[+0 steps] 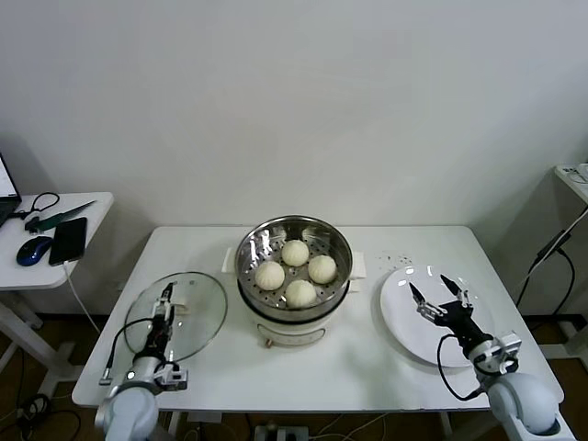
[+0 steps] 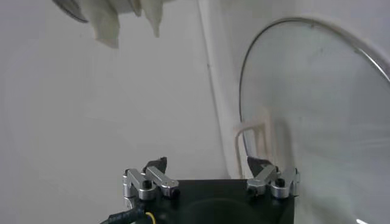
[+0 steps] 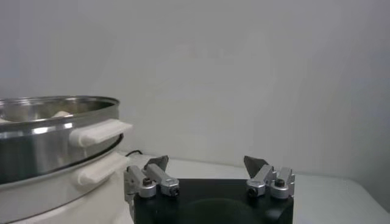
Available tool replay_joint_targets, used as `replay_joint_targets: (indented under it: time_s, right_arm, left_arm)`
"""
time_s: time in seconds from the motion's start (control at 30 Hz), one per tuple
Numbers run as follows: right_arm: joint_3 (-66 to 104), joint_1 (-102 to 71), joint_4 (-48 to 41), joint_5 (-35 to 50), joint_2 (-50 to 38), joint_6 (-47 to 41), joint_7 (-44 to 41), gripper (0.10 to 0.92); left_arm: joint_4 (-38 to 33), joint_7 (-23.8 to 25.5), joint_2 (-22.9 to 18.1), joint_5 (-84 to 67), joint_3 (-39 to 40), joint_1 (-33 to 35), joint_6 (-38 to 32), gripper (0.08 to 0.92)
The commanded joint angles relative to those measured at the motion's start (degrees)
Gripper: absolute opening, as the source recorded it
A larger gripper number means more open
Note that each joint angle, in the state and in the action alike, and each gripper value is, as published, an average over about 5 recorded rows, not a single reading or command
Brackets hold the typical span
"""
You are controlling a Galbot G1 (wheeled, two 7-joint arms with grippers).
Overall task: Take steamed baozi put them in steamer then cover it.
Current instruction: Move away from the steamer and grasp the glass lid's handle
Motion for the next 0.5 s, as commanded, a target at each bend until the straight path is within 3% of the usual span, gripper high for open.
replay_joint_targets:
  time_s: [0.03,0.27,0.5]
  right_arm:
    - [0.87,-1.03,-0.66,-1.38,0.65,0.41,-0.26,0.823]
    - [0.89,-1.14,-1.46,-2.94,1.11,1.27,-0.84,0.823]
    - [0.51,-1.0,-1.9,-4.48,1.65,1.93,-1.26,0.823]
  left_arm:
    - [8.21,-1.45,-0.31,0.72,0.04,-5.74,-0.31,0.823]
    - [9.76,-4.61,-0.17,-0.94,0.39,-7.48,-1.02,0.823]
    - [9.85,-4.49,0.11,-2.51,0.99,-8.07,-1.37,0.821]
